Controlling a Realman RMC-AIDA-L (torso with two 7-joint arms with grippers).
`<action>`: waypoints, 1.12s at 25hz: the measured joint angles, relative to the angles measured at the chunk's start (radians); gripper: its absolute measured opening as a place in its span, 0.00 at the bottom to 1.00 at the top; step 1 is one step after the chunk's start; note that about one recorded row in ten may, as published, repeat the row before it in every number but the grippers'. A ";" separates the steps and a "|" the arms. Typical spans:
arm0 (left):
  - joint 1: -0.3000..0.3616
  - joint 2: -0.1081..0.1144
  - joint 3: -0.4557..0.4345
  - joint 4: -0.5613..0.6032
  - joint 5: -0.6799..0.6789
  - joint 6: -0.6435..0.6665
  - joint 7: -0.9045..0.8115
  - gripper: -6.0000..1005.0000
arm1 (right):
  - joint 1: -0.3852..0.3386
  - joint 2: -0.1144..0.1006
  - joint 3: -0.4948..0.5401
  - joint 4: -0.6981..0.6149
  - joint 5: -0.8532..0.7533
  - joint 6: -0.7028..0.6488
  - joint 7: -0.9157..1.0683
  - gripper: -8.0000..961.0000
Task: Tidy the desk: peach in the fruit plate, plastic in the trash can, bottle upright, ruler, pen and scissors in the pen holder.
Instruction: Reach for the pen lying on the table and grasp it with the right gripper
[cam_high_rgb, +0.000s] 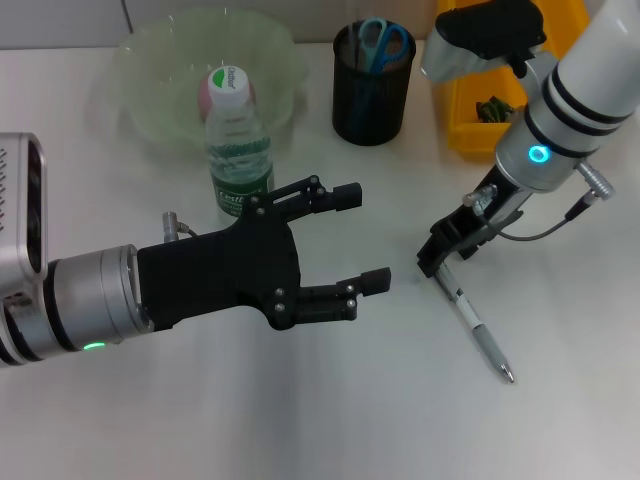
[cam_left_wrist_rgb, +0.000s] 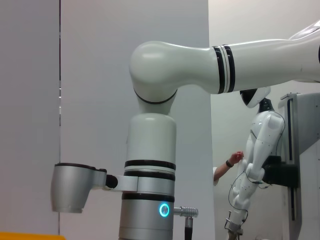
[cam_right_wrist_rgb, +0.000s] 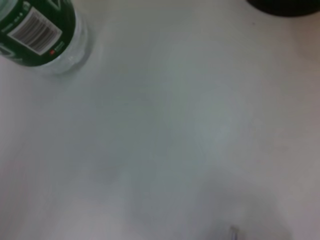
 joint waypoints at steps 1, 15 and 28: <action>0.000 0.000 0.000 0.000 0.000 0.000 0.000 0.83 | 0.000 0.000 0.000 0.000 0.000 0.000 0.000 0.62; 0.002 0.000 -0.001 0.000 0.002 0.000 0.002 0.83 | 0.058 0.001 -0.066 0.040 -0.003 0.010 0.041 0.62; 0.014 0.000 -0.002 0.000 0.002 0.000 0.024 0.83 | 0.082 0.005 -0.105 0.041 0.000 0.011 0.067 0.61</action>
